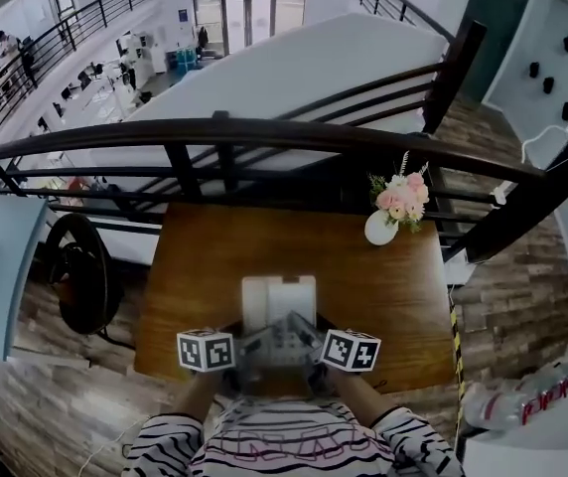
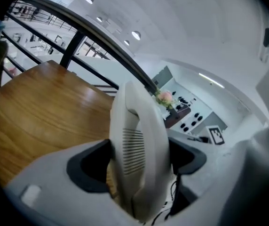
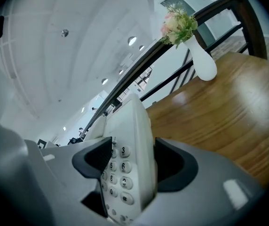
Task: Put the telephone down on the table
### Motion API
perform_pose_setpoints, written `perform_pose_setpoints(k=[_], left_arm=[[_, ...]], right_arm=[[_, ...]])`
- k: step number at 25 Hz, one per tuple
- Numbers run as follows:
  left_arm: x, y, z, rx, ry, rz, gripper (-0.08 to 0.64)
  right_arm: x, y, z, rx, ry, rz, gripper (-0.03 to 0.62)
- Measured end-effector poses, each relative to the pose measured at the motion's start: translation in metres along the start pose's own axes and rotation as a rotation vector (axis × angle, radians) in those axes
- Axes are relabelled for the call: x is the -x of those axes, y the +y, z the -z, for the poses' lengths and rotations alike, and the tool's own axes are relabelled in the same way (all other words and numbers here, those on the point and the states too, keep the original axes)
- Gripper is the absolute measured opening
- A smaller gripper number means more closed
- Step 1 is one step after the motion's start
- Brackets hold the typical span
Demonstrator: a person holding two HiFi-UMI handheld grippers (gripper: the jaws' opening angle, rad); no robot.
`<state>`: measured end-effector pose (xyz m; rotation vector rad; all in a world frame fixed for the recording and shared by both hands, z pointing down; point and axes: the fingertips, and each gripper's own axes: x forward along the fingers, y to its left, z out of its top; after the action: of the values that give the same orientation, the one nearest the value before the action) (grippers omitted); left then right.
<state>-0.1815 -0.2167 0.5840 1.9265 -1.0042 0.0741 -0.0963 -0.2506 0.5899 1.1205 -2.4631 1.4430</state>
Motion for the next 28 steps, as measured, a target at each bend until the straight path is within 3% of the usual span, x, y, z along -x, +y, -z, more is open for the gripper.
perform_pose_setpoints(k=[21,28], left_arm=[[-0.087,0.133,-0.124,-0.031,0.12,0.045,0.383],[-0.123,0.163,-0.142,-0.02,0.128,0.065,0.383]], right_arm=[[-0.167,-0.052,-0.07,-0.119,-0.105,0.086,0.282],[-0.201,-0.082,-0.088,-0.117,-0.116,0.125,0.282]])
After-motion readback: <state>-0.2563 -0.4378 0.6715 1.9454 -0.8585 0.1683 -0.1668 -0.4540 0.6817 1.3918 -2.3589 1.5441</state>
